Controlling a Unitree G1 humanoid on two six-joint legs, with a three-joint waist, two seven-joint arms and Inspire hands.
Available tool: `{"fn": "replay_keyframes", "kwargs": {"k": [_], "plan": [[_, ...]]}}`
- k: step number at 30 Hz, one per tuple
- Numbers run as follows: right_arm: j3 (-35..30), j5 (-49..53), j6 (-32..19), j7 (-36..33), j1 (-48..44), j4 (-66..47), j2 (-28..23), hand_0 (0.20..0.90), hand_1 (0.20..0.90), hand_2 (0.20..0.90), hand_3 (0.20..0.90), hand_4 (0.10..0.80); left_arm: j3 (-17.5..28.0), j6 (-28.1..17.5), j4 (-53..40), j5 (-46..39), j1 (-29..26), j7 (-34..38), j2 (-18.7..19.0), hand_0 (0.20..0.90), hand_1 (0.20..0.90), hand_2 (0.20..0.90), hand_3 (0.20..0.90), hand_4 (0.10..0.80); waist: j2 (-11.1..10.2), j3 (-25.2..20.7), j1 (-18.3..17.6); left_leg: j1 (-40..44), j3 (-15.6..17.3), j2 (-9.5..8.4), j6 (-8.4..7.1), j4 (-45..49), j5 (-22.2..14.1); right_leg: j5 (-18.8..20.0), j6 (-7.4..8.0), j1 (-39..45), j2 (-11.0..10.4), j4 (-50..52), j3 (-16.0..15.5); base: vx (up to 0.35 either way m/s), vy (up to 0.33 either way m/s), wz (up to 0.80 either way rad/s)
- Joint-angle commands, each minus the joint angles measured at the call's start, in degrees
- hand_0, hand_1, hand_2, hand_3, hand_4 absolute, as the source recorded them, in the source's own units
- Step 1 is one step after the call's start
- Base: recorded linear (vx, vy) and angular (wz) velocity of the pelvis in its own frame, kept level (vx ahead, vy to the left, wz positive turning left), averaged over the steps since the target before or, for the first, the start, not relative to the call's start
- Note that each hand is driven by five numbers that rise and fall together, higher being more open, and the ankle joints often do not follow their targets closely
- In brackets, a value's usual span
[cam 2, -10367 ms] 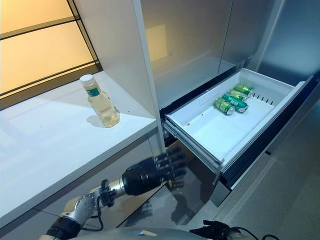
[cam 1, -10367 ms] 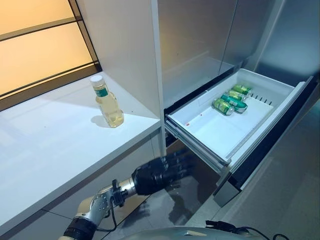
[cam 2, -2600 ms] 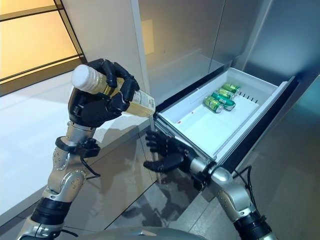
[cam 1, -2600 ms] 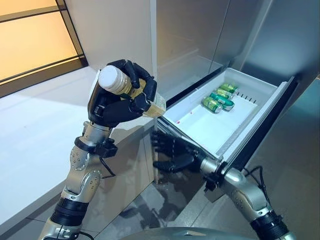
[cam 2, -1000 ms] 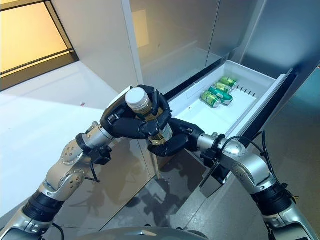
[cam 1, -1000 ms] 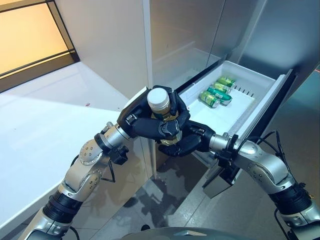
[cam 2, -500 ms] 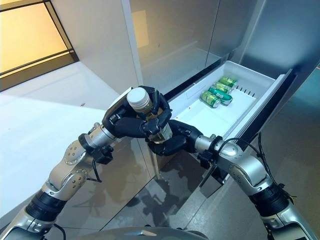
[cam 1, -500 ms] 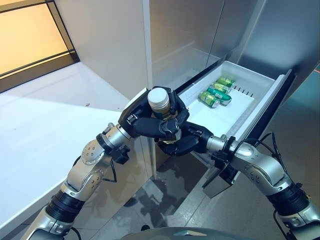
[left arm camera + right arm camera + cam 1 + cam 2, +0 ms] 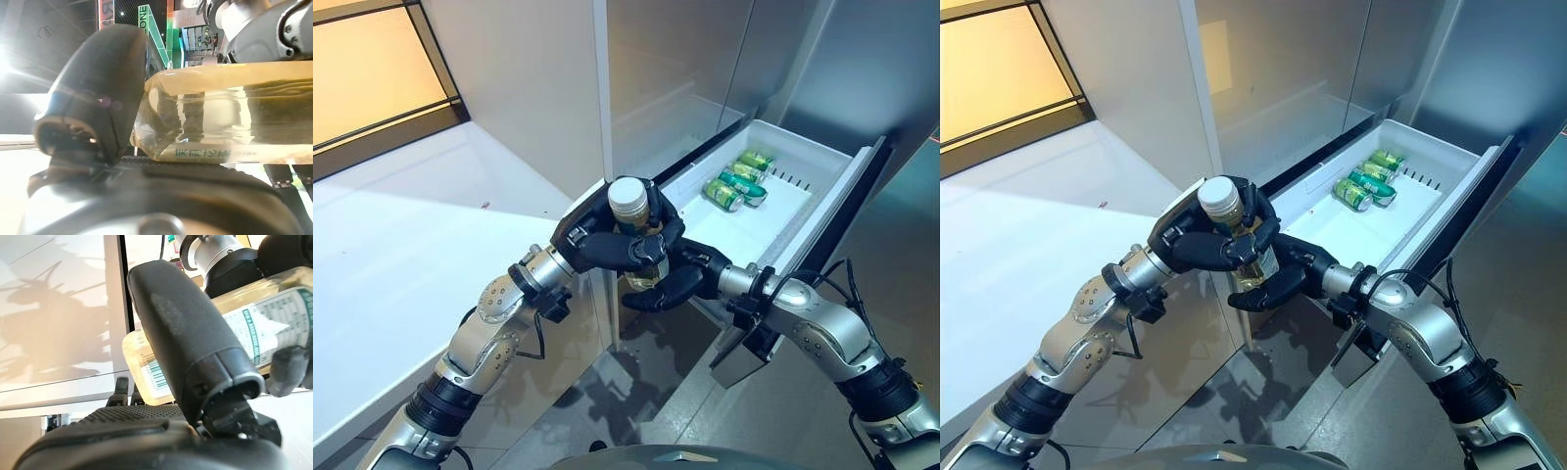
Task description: Put drinks into fridge and close the fridge
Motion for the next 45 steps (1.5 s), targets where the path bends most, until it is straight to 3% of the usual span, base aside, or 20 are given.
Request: {"fn": "replay_keyframes", "kwargs": {"k": [1,7,8,9,10,18,22,31,32,33,34,40,42,45], "plan": [[-1.6,2.9,-7.1,0.5,-10.1,-4.3,4.1,0.900,0.900,0.900,0.900,0.800,-1.4,-4.9,-0.4,-2.7,-7.8,-1.0,-4.0,0.300,0.300,0.300,0.200,0.100,-0.6,-4.2,0.2,0.6,0.1,-0.08,0.49,0.1,-4.0,2.7,3.23,-2.2,-0.7,1.4,-2.6,0.000,0.000,0.00],[-1.3,3.3,-6.4,0.6,-10.0,-4.3,4.0,0.900,0.900,0.900,0.900,0.800,-1.9,-5.1,-0.6,-3.3,-8.0,-1.3,-4.3,0.300,0.300,0.300,0.200,0.100,-0.8,-4.2,0.2,0.6,0.1,-0.05,0.53,0.1,-4.1,2.7,3.23,-2.1,-0.7,1.3,-2.6,0.000,0.000,0.00],[-1.2,3.5,-6.1,0.5,-10.0,-4.3,4.1,0.724,0.724,0.724,0.694,0.594,-2.0,-5.1,-0.7,-3.4,-8.1,-1.3,-4.5,0.300,0.300,0.300,0.200,0.100,-0.8,-4.2,0.2,0.6,0.2,-0.02,0.52,0.1,-4.1,2.7,3.23,-2.1,-0.7,1.3,-2.7,0.000,0.000,0.00],[-1.1,3.6,-6.1,0.5,-9.9,-4.2,4.2,0.594,0.594,0.594,0.543,0.443,-2.0,-5.2,-0.7,-3.4,-8.0,-1.4,-4.5,0.300,0.300,0.300,0.200,0.100,-0.8,-4.2,0.1,0.6,0.2,0.00,0.50,0.1,-4.1,2.7,3.23,-2.1,-0.7,1.3,-2.6,0.000,0.000,0.00],[-1.0,3.5,-6.2,0.5,-10.0,-4.1,4.2,0.300,0.300,0.300,0.200,0.100,-2.2,-5.2,-0.7,-3.3,-8.1,-1.4,-4.5,0.300,0.300,0.300,0.200,0.100,-0.9,-4.2,0.1,0.6,0.2,0.05,0.48,0.1,-4.0,2.7,3.24,-2.1,-0.7,1.2,-2.7,0.000,0.000,0.00],[-1.0,4.2,-6.3,-0.4,-10.3,-4.2,3.9,0.300,0.300,0.300,0.200,0.100,-3.0,-6.0,-0.6,-1.1,-8.3,-0.8,-4.4,0.300,0.300,0.300,0.200,0.100,-0.9,-4.0,0.1,0.6,0.3,0.18,0.43,0.1,-4.0,2.6,3.17,-2.0,-0.5,1.3,-2.6,0.000,0.000,0.00],[-1.1,3.6,-6.3,-0.8,-10.1,-4.4,3.7,0.300,0.300,0.300,0.200,0.100,-3.2,-7.6,-0.7,3.8,-8.7,-0.1,-3.2,0.300,0.300,0.300,0.200,0.100,-0.9,-4.0,0.1,0.6,0.3,0.20,0.44,0.1,-3.9,2.6,3.13,-2.0,-0.4,1.2,-2.6,0.000,0.000,0.00],[-1.1,3.5,-6.9,-2.2,-11.0,-3.4,3.2,0.300,0.300,0.300,0.200,0.100,-3.6,-6.6,-0.4,9.4,-9.6,0.3,-0.7,0.312,0.312,0.312,0.214,0.114,-0.8,-3.7,0.3,0.7,0.2,0.34,0.32,0.1,-3.8,2.5,3.16,-1.8,-0.4,1.2,-3.1,0.000,0.000,0.00],[-1.2,3.6,-6.9,-2.4,-11.0,-3.4,3.1,0.300,0.300,0.300,0.200,0.100,-3.7,-6.7,-0.2,10.3,-9.7,0.4,-0.3,0.432,0.432,0.432,0.354,0.254,-0.8,-3.7,0.4,0.7,0.2,0.34,0.34,0.1,-3.9,2.5,3.17,-1.7,-0.4,1.2,-3.2,0.000,0.000,0.00],[-1.3,3.5,-6.9,-2.4,-11.0,-3.3,3.0,0.300,0.300,0.300,0.200,0.100,-3.7,-6.7,-0.2,10.4,-9.8,0.4,-0.2,0.822,0.822,0.822,0.809,0.709,-0.8,-3.8,0.4,0.4,0.3,0.33,0.34,0.1,-3.5,2.7,3.12,-2.2,-0.4,1.3,-3.2,0.000,0.000,0.00],[-1.4,3.5,-7.0,-2.7,-11.0,-3.3,2.9,0.300,0.300,0.300,0.200,0.100,-3.9,-7.0,-0.1,10.4,-9.9,0.4,0.1,0.900,0.900,0.900,0.900,0.800,-0.8,-3.8,0.4,0.4,0.3,0.34,0.33,0.1,-3.4,2.7,3.13,-2.1,-0.4,1.3,-3.2,0.000,0.000,0.00],[-2.3,2.5,-8.3,-5.0,-11.2,-1.1,2.8,0.300,0.300,0.300,0.200,0.100,-1.9,-13.7,-0.6,6.2,-9.9,3.7,0.5,0.900,0.900,0.900,0.900,0.800,-0.8,-4.0,0.7,0.2,0.1,0.43,0.18,0.1,-3.3,2.6,3.02,-2.2,-0.4,1.5,-3.3,0.000,0.000,0.00],[-3.3,2.0,-8.8,-6.4,-11.1,-0.1,3.0,0.300,0.300,0.300,0.200,0.100,0.0,-18.6,-1.3,5.5,-9.6,6.7,-0.6,0.900,0.900,0.900,0.900,0.800,-1.0,-4.1,0.9,0.2,-0.2,0.45,0.07,0.1,-3.3,2.5,2.89,-2.2,-0.3,1.6,-3.4,0.000,0.000,0.00],[-5.0,1.8,-8.5,-7.8,-10.7,0.7,3.6,0.300,0.300,0.300,0.200,0.100,3.2,-21.9,-2.8,4.2,-8.7,8.5,-2.8,0.900,0.900,0.900,0.900,0.800,-1.4,-4.1,1.3,0.2,-0.8,0.43,-0.04,0.1,-3.3,2.3,2.65,-2.1,-0.2,1.6,-3.6,0.000,0.000,0.00]]}}
